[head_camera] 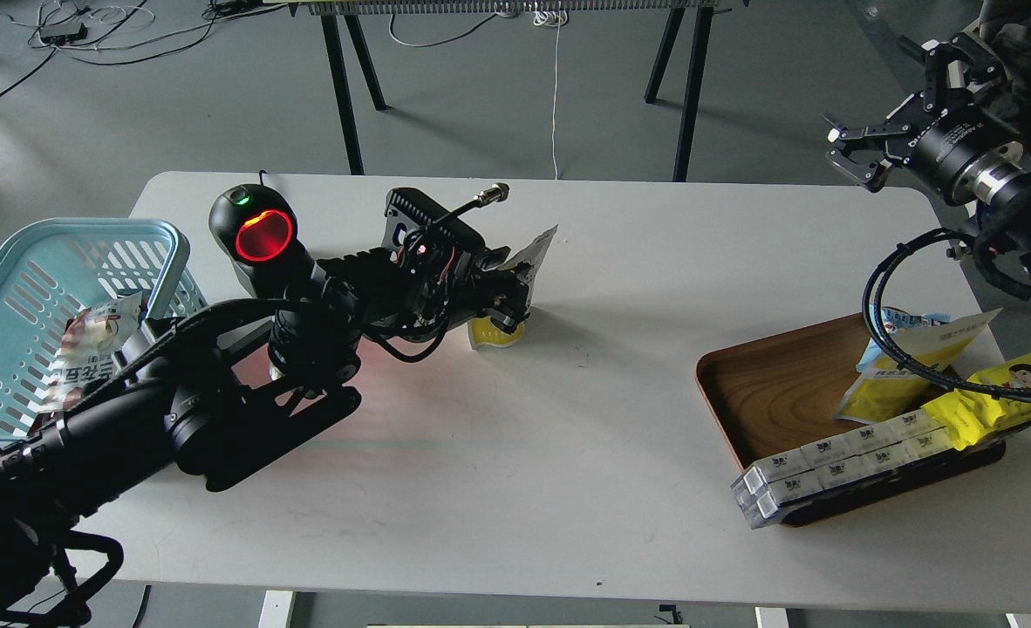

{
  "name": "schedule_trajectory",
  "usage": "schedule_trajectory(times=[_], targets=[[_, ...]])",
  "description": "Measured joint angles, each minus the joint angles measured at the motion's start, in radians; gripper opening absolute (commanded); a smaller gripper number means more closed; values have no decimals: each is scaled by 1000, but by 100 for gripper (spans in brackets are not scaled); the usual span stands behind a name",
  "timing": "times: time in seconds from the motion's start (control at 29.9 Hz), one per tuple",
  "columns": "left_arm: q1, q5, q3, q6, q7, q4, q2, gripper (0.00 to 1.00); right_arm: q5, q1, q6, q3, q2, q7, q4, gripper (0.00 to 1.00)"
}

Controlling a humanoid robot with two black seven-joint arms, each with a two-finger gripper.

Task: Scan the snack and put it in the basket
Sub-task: 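Grasp the yellow packet with the left gripper and lift it, then raise the packet and bring it down in front of the scanner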

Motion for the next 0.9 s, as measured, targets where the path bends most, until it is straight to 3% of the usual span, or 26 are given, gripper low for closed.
schedule_trajectory(times=[0.47, 0.9], targets=[[-6, 0, -40, 0, -26, -61, 68, 0, 0, 0, 2, -1, 1, 0, 1, 98], [-122, 0, -207, 0, -168, -329, 348, 0, 1, 24, 0, 0, 1, 0, 0, 98]])
